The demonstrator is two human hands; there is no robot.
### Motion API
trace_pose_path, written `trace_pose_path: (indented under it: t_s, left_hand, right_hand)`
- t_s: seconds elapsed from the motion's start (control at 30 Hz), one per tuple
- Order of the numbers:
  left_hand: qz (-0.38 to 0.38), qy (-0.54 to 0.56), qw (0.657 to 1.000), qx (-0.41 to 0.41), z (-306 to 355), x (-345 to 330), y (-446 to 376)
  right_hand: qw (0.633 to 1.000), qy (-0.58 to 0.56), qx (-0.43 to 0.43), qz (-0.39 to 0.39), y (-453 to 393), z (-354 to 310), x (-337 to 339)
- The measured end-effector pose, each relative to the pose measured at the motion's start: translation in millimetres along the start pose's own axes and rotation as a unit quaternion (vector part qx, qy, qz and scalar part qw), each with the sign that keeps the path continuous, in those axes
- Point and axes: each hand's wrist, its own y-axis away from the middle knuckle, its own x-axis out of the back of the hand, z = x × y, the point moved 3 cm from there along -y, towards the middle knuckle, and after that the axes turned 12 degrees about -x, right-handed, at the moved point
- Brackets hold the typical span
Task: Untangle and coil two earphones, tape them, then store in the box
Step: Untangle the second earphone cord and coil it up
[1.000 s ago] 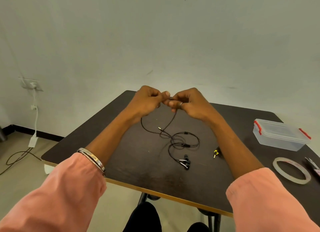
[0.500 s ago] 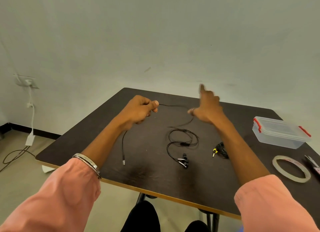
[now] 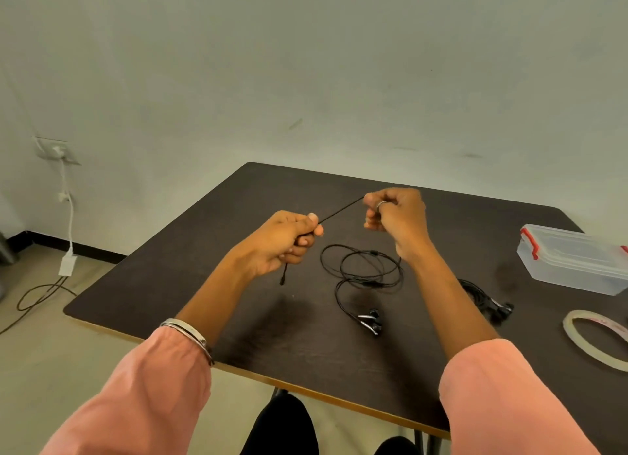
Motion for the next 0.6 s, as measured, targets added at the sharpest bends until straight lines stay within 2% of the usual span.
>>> trace_pose_path:
  t_s: [0.07,0.1,0.17,0.2,0.27,0.33,0.37,0.43,0.5,0.53,0.6]
  left_hand:
    - [0.006,0.048,0.999,0.010,-11.4,-1.1,-2.7]
    - [0.009,0.062,0.998,0.015,-16.4,-2.7,-3.7]
    - [0.023,0.076,0.997,0.023,-25.1,-6.1,-5.7]
    - [0.039,0.080,0.996,0.026,-29.0,-6.7,-7.5]
    - [0.079,0.073,0.994,0.029,-35.1,-5.7,-12.7]
    - [0.102,0.066,0.992,0.029,-40.4,-4.3,-19.2]
    - [0.105,0.066,0.992,0.028,-42.2,-3.8,-21.7]
    - [0.093,0.052,0.994,0.022,-44.6,-2.0,-25.0]
    - [0.074,0.049,0.996,0.017,-46.9,0.3,-25.7]
    - [0.064,0.065,0.996,0.016,-48.8,1.2,-25.7]
    - [0.037,0.111,0.993,0.009,-51.1,-0.6,-25.6]
  right_hand:
    - [0.995,-0.018,-0.014,0.100,-8.0,8.8,0.6]
    - [0.989,0.008,-0.008,0.144,-12.7,13.1,-0.5]
    - [0.967,0.178,0.030,0.181,-15.9,14.6,-7.2]
    - [0.940,0.290,0.053,0.172,-15.7,16.4,-13.3]
    - [0.878,0.449,0.129,0.103,-13.3,18.5,-27.7]
    - [0.822,0.531,0.203,0.020,-7.6,22.9,-46.9]
    - [0.810,0.541,0.224,-0.021,-7.0,28.8,-54.3]
    - [0.834,0.488,0.246,-0.076,-10.2,39.9,-59.9]
    - [0.901,0.347,0.240,-0.106,-16.3,47.0,-54.6]
    - [0.924,0.287,0.226,-0.108,-18.1,49.0,-51.1]
    - [0.938,0.250,0.226,-0.078,-22.3,51.9,-46.5]
